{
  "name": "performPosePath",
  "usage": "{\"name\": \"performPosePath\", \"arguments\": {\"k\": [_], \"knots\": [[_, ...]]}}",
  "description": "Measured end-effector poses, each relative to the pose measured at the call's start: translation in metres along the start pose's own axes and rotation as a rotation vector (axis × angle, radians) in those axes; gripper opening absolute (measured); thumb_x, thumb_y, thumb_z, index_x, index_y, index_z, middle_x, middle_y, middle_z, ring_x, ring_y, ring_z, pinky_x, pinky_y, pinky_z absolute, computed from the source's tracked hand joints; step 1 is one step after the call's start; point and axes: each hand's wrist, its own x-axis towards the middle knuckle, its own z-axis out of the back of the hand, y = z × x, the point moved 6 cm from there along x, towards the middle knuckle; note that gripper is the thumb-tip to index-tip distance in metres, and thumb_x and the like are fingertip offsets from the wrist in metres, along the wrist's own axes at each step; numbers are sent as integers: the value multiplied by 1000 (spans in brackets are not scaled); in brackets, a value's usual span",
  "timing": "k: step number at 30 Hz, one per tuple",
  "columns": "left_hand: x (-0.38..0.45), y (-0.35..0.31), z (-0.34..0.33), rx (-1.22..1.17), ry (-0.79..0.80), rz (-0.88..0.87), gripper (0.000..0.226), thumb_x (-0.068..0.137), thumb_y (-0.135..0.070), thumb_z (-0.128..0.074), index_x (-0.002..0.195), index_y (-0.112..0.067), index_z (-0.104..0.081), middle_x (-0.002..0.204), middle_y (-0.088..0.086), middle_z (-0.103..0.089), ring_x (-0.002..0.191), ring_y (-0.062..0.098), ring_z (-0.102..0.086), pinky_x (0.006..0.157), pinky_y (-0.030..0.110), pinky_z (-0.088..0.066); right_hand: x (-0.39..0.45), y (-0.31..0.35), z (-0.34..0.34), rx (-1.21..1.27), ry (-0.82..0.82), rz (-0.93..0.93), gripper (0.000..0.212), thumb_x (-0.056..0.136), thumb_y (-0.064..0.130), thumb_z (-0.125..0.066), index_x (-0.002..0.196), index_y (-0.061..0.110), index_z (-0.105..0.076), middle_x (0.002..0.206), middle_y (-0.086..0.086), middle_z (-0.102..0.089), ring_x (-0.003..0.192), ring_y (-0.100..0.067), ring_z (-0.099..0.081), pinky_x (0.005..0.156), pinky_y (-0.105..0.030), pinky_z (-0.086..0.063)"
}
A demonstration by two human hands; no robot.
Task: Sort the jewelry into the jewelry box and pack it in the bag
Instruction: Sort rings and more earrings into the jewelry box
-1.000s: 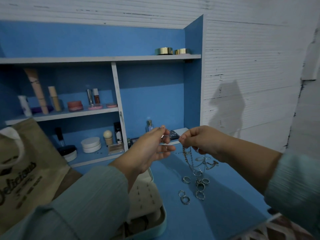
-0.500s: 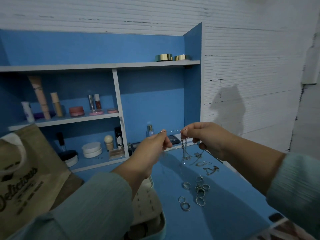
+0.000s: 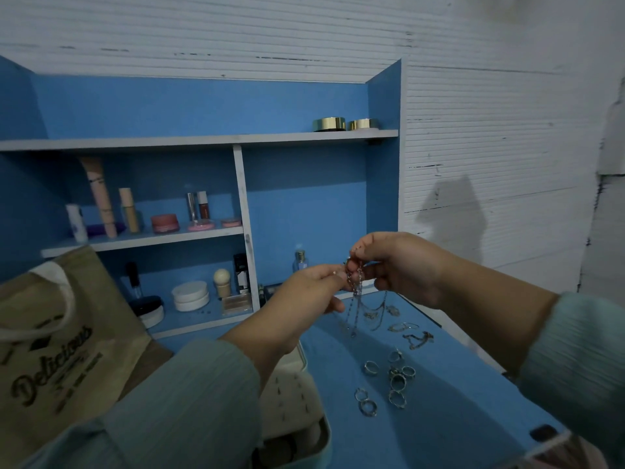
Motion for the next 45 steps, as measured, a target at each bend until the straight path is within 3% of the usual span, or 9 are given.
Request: {"name": "performPosePath", "arguments": {"k": [4,11,16,20,24,27,36,41,45], "knots": [[0,2,6,-8,-5,22,16,94,-27,-51,91,-18,-64,67,-1,-50,54,7,-42,66,20,-39,-1,4,-1,-19,5,11,18,92,6,-47,78,12,-55,71,-2,-59,54,-10,-50,50,-21,-30],[1,-1,13,-269,-60,101,20,94,-20,-43,83,-16,-58,83,-2,-61,80,12,-56,76,27,-43,-4,3,-4,-193,35,22,20,88,-4,-54,94,15,-58,67,-2,-54,52,-8,-45,50,-19,-36],[-2,-2,14,-426,19,92,18,96,-20,-39,86,-16,-53,67,-3,-58,75,15,-61,93,36,-45,-4,0,-7,-245,28,3,18,89,-3,-52,93,12,-62,72,-4,-56,56,-8,-50,55,-18,-44],[-3,-3,20,-578,23,81,19,97,-19,-35,83,-14,-46,53,-4,-43,55,12,-54,80,34,-48,-1,0,-6,-248,-51,-4,19,90,-2,-53,82,12,-64,68,-5,-59,58,-8,-53,54,-15,-45],[-4,-3,36,-614,-21,68,20,97,-19,-37,81,-15,-48,53,-5,-38,49,9,-45,65,27,-47,8,-1,-16,-104,-82,-6,18,91,-2,-52,83,10,-63,68,-6,-58,60,-10,-54,59,-20,-50],[-4,1,52,-622,-70,52,19,97,-19,-40,83,-14,-53,58,-4,-41,49,7,-46,67,28,-48,17,-3,-32,2,-73,-13,19,92,-1,-49,83,10,-60,69,-6,-58,63,-13,-57,54,-20,-52],[-8,31,106,-534,-162,46,14,98,-14,-42,94,-10,-56,66,1,-49,59,11,-52,78,32,-51,51,-22,-90,179,-27,-64,17,96,3,-45,85,11,-55,71,-5,-54,63,-13,-58,59,-25,-53],[-12,57,130,-502,-230,79,12,97,-13,-45,93,-11,-56,67,0,-49,60,11,-54,62,25,-55,68,-39,-122,178,14,-107,20,97,4,-42,84,13,-54,71,-5,-53,64,-14,-57,65,-28,-52],[-10,83,142,-406,-253,131,15,98,-17,-46,91,-13,-59,67,-2,-52,59,8,-56,66,24,-54,79,-58,-139,156,34,-146,19,97,4,-43,86,13,-56,73,-5,-54,65,-14,-57,55,-24,-52]]}}
